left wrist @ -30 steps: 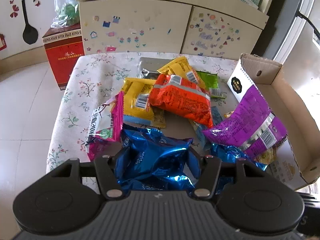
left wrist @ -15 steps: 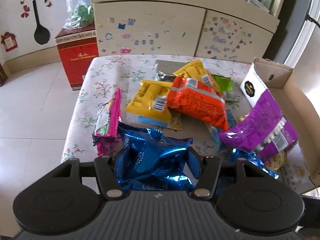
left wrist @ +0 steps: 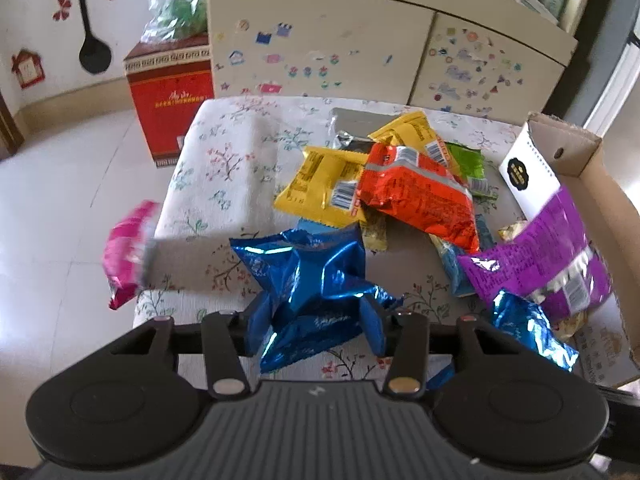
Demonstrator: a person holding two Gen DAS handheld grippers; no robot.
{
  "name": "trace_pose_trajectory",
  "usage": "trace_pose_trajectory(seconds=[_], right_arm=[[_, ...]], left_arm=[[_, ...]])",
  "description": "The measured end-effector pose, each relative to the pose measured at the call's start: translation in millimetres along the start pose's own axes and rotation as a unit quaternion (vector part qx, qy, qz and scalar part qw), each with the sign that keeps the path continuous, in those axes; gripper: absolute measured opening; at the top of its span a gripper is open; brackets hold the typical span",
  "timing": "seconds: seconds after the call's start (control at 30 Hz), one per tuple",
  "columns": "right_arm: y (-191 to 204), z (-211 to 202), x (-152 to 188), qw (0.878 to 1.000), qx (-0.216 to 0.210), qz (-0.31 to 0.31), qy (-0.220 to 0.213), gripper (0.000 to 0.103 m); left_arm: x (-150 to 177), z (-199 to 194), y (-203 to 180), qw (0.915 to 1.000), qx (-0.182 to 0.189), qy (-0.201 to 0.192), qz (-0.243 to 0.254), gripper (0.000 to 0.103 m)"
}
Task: Organize snacks
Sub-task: 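Lift both blue foil bags and carry them over the cardboard box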
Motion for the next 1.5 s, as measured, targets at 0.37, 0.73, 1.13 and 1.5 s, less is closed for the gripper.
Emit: trace_pose_trajectory(seconds=[0.37, 0.73, 1.13, 1.5], right_arm=[[2.8, -1.8, -0.8, 1.000, -0.009, 0.000, 0.001, 0.065], [5.7, 3.2, -0.3, 1.000, -0.008, -0.003, 0.007, 0.065], [3.0, 4.1, 0.8, 1.000, -0.006, -0.002, 0.011, 0.065], [12.4, -8.8, -10.6, 0.999, -0.018, -0.031, -0.016, 0.065]], left_arm=[[-6.6, -4.2, 24.3, 0.9991, 0.025, -0.001, -0.034, 0.067], [-20.7, 5.1, 20.9, 0.9992, 0.006, -0.034, -0.017, 0.078], [-8.2, 34.7, 4.9, 0.9996, 0.005, -0.019, 0.019, 0.079], [0.5, 12.1, -3.7, 0.9989, 0.030, -0.027, 0.025, 0.060]])
Point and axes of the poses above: each gripper's, at about its wrist camera, not at the fingertips, and z roughly the way its jaws point, y to its left, x to its underside, the point moved 8 cm from there along z, roughly the way its jaws point, and after that the axes turned 13 degrees about -z, right-handed, at the moved point
